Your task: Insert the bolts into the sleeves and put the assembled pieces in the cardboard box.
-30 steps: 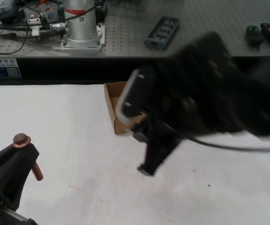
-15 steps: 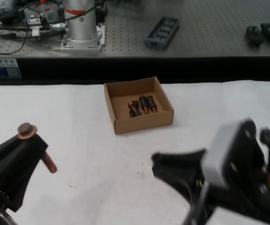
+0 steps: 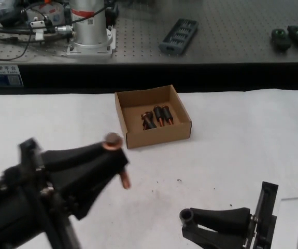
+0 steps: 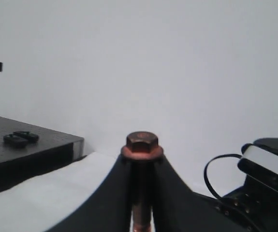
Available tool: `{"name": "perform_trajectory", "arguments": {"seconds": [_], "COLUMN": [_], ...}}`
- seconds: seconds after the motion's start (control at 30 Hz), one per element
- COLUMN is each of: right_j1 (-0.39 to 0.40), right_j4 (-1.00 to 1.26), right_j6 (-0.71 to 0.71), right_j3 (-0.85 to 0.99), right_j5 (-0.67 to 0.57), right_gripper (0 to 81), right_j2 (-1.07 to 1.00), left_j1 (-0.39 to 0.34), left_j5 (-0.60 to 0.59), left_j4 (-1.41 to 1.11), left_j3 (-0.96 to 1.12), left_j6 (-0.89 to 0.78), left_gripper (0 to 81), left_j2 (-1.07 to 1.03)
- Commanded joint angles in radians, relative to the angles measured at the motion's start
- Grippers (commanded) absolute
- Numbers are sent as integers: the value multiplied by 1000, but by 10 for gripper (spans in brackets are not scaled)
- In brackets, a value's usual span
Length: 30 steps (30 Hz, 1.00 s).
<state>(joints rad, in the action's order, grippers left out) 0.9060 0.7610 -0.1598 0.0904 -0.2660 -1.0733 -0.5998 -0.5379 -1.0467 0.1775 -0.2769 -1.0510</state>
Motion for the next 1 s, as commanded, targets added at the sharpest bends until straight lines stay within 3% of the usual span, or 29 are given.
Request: {"name": "perform_trajectory", "arguments": {"seconds": [0.0,0.4,0.97], "right_j1": [3,3,3], "right_j4": [56,157,236], "right_j6": [-21,36,99], "right_j3": [-2,-2,-2], "right_j5": [32,23,-67], "right_gripper": [57,57,57], "right_j2": [-2,-154,-168], "left_j1": [-10,-92,-105], "left_j5": [-81,-95,-42], "left_j4": [-73,-296,-496], "left_j3": [33,40,42], "left_j6": [1,102,89], "left_gripper": [6,6,6], "left_j2": [-100,-330,-485]}}
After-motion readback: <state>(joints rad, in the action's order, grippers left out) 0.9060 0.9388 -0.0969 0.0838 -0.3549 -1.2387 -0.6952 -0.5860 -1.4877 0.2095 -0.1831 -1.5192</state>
